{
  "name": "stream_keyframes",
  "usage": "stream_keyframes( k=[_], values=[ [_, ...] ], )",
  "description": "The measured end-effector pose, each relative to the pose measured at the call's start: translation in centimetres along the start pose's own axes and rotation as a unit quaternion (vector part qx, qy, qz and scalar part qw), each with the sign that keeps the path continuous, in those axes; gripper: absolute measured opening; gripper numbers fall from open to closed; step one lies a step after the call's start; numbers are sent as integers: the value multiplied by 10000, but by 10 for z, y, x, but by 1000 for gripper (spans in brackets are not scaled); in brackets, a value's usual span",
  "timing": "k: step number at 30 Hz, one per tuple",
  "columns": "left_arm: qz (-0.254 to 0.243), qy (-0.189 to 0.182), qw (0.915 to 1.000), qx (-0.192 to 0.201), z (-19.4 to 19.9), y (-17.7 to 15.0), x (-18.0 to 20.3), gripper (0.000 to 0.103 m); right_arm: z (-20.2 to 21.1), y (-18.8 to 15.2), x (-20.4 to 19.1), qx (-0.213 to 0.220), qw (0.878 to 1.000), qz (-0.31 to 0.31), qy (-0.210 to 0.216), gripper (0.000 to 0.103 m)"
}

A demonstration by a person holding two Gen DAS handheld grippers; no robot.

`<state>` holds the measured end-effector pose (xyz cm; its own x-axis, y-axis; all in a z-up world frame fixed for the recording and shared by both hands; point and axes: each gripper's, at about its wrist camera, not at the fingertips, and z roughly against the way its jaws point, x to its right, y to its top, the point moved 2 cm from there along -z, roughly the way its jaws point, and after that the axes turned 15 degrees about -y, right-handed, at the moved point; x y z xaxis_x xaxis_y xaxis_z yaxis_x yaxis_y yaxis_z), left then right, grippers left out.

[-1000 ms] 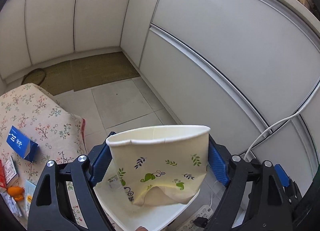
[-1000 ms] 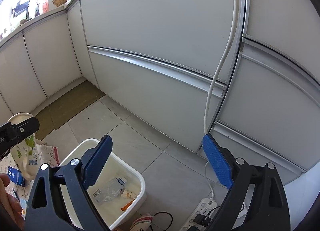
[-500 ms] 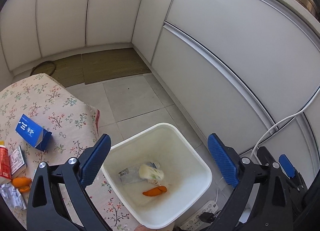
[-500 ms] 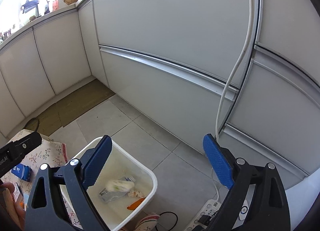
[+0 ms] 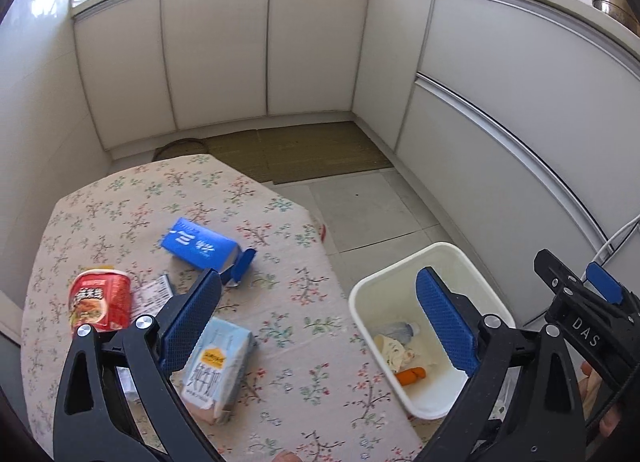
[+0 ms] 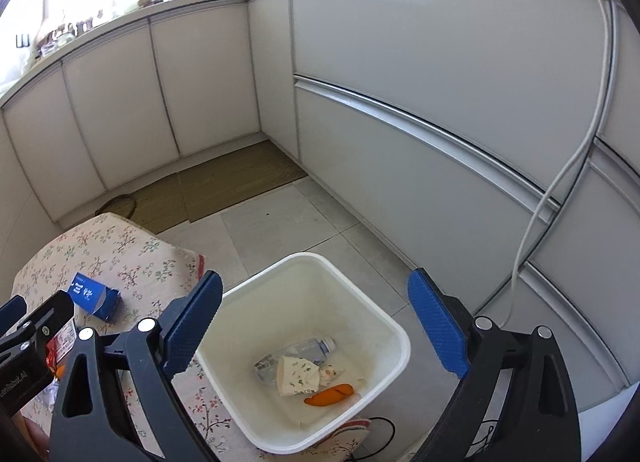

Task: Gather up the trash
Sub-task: 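Open the left tool over the bin, dropping the white paper cup, then move the right tool to the crumpled white paper and close on it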

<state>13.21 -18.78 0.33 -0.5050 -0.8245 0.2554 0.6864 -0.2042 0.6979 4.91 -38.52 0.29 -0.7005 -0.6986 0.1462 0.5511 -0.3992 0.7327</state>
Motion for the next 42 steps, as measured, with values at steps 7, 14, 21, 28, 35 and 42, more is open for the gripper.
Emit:
stream_keyframes(
  k=[7, 14, 21, 28, 35, 42],
  values=[
    [378, 424, 9984, 12, 34, -14, -53, 94, 23, -9, -62, 115, 9974, 593, 393, 91],
    [1034, 889, 9907, 4, 64, -37, -121, 94, 41, -25, -120, 18, 9912, 1057, 799, 91],
    [1834, 1345, 9737, 125, 99, -53, -194, 94, 60, -60, -188, -42, 9733, 1909, 1271, 91],
    [2546, 1325, 9573, 340, 126, -56, -239, 94, 74, -105, -251, -485, 9398, 2752, 1965, 91],
    [2654, 1250, 9550, 444, 133, -53, -249, 94, 78, -142, -301, -1437, 9114, 2786, 2665, 91],
    [2825, 1218, 9503, 480, 132, -52, -262, 94, 91, -171, -338, -1312, 8953, 3221, 2782, 91]
  ],
)
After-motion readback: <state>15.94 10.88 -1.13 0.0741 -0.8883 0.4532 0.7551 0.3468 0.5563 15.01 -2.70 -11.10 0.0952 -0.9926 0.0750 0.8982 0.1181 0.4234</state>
